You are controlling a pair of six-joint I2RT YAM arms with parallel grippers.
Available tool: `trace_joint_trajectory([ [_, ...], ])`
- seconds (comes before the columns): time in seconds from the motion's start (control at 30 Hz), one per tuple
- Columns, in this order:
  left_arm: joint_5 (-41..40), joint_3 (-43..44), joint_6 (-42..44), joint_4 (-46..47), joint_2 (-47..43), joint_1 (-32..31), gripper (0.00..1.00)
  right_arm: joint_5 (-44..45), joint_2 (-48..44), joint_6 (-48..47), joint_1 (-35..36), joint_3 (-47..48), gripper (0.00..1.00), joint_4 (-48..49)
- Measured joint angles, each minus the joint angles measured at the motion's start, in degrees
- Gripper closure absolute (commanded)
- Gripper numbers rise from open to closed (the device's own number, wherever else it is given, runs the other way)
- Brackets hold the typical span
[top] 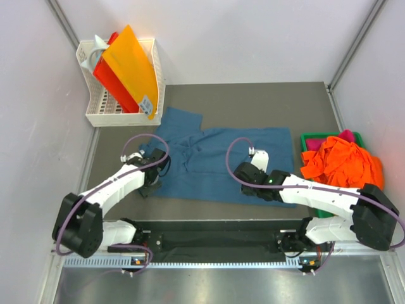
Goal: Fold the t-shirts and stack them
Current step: Fold the flattened tshirt in 1/3 of the way
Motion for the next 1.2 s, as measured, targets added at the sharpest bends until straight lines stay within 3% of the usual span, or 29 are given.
trace_joint_trajectory([
  [0.2, 0.3, -1.0, 0.0, 2.5, 8.2, 0.0, 0.57, 1.2, 0.6, 0.9, 0.4, 0.0, 0.61, -0.1],
  [0.33, 0.2, -1.0, 0.8, 3.1, 9.0, 0.0, 0.58, 2.3, 0.9, 1.1, 0.5, 0.0, 0.61, -0.2],
  [0.47, 0.7, -1.0, 1.4, 4.3, 9.5, -0.2, 0.83, 2.7, 0.9, 1.5, 0.6, 0.0, 0.61, -0.5],
  [0.57, 1.4, -0.9, 1.7, 5.7, 10.0, -0.4, 0.85, 3.0, 0.9, 1.9, 0.6, 0.0, 0.61, -1.1],
  [0.77, 1.9, -0.9, 2.6, 6.4, 10.4, -0.4, 1.0, 3.5, 0.9, 2.8, 0.6, 0.0, 0.61, -1.8],
  [1.03, 2.2, -1.0, 3.5, 6.7, 10.0, -0.4, 1.0, 4.2, 0.9, 3.7, 0.6, 0.0, 0.6, -2.6],
  [1.2, 2.3, -1.3, 4.2, 7.0, 9.7, -0.4, 0.98, 5.6, 4.2, 5.0, 0.6, 0.0, 0.52, -3.6],
])
